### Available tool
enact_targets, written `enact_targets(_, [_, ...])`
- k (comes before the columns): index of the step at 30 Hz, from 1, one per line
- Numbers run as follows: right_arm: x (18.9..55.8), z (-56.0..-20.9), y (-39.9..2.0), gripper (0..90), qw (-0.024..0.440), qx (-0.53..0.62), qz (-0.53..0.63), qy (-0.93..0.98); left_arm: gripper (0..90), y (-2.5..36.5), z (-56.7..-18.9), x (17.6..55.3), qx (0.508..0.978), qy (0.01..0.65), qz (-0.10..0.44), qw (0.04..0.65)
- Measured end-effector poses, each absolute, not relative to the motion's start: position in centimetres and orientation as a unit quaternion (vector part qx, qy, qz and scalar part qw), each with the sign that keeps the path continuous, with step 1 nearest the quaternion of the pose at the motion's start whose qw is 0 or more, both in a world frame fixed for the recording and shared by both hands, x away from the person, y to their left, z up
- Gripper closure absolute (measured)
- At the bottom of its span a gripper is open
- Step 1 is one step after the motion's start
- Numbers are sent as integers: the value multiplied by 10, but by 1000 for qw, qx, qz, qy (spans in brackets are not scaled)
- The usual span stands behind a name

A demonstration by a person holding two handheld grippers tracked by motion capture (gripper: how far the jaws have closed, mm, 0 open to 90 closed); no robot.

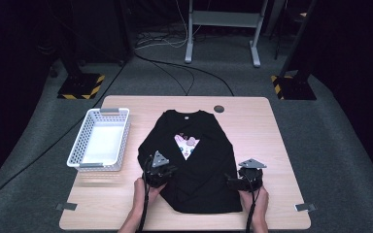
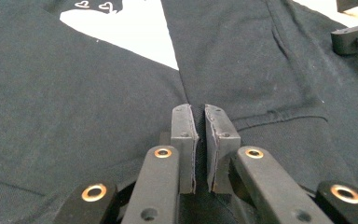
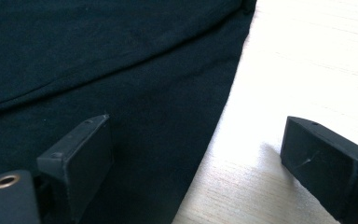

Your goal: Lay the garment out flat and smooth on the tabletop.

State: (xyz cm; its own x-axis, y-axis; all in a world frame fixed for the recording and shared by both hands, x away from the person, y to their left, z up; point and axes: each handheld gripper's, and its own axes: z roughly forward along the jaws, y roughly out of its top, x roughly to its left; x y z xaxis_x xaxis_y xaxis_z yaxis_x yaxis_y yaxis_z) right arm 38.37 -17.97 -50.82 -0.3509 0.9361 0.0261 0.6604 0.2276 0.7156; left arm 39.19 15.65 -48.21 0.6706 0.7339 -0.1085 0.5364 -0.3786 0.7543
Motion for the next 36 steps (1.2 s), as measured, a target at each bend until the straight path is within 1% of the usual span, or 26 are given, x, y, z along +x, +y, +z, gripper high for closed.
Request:
enact_targets(21, [384, -508, -180, 87, 211, 529, 326, 754, 833, 168, -483, 376, 818, 388, 123, 406])
enact_targets(36, [384, -508, -180, 87, 211, 529, 326, 754, 832, 195, -486, 353, 819, 391, 136, 397])
